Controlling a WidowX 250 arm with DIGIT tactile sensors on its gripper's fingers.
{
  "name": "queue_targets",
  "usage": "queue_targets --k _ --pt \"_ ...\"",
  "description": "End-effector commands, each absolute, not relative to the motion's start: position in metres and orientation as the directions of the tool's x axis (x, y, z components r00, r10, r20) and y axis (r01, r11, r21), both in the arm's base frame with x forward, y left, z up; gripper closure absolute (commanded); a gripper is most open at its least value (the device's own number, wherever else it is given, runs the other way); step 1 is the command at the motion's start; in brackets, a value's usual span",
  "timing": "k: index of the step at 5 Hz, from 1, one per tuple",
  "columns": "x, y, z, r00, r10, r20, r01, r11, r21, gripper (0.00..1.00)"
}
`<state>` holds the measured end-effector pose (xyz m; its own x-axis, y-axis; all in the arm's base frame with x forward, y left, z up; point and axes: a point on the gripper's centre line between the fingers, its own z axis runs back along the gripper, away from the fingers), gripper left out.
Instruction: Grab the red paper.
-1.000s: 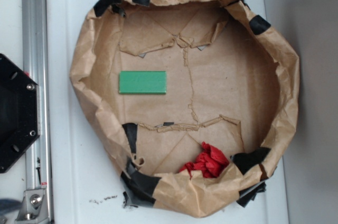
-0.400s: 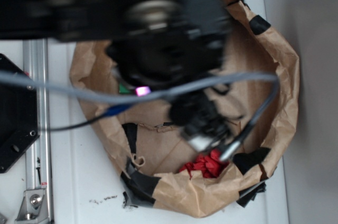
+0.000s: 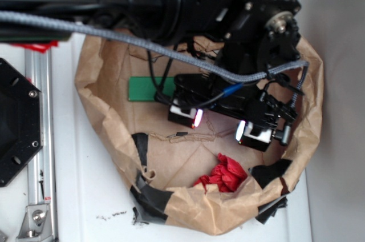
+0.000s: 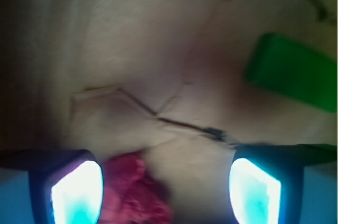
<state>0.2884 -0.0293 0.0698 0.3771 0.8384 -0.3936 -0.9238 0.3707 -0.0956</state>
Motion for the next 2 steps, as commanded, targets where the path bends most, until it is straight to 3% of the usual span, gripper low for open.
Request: queue_targets --k 1,2 --pt "0.286 -0.093 0.049 0.253 0.756 -0.604 -0.955 0.293 -0.033 0.0" --pt "0.275 -0.103 0.045 0.173 0.74 -0.65 -0.952 0.294 0.08 0.0"
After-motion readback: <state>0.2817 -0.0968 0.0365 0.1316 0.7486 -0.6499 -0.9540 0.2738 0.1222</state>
